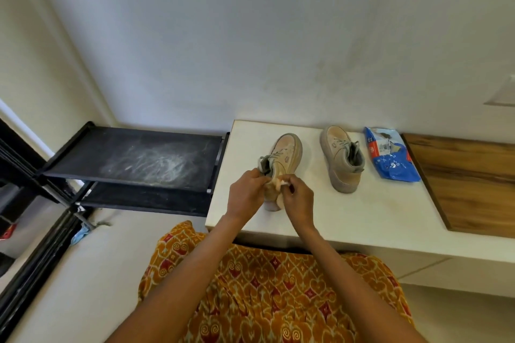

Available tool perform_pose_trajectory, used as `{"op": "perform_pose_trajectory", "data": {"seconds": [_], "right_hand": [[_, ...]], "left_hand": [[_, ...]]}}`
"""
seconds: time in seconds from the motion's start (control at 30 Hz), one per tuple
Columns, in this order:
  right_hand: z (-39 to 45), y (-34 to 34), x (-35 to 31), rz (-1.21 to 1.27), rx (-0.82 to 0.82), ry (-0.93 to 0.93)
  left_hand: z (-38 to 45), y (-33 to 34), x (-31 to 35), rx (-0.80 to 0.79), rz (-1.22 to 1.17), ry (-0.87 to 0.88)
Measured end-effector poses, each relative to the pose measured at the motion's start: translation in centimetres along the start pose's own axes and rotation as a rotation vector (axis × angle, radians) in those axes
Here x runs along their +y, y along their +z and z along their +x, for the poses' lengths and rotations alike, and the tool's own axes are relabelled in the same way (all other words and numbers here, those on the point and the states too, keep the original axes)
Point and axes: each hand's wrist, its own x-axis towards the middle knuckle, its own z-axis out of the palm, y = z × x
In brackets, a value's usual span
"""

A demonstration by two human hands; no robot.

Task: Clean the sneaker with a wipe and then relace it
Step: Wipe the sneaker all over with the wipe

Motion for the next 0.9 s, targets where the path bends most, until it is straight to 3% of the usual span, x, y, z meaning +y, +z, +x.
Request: {"op": "perform_pose_trajectory", "data": {"seconds": [0.13,0.27,0.43,0.57,0.73,0.9], "right_hand": [[3.6,0.1,0.2,-0.007,0.113,0.3],[2.5,0.1,-0.5,0.053,0.106,0.236],[0.5,-0.9,1.5,0.122,0.115,0.257],[3.4,-0.1,1.2,0.081,0.124,0.382],[2.6,0.3,-0.5,0.077,0.123,0.339],[-0.6,0.5,2.0,0.104,0.142,0.432]], "left_hand": [[0.3,1.2,1.7,-0.098,0.114,0.117],[0.9,2.2,2.5,-0.112,0.127,0.101],[0.8,2.4,1.9,-0.142,0.113,0.226],[1.8,0.5,0.0,-0.32,0.172,0.374],[1.8,0.6,-0.4,-0.298,0.154,0.321],[1.9,1.5,0.4,-0.284,0.135,0.25]]}}
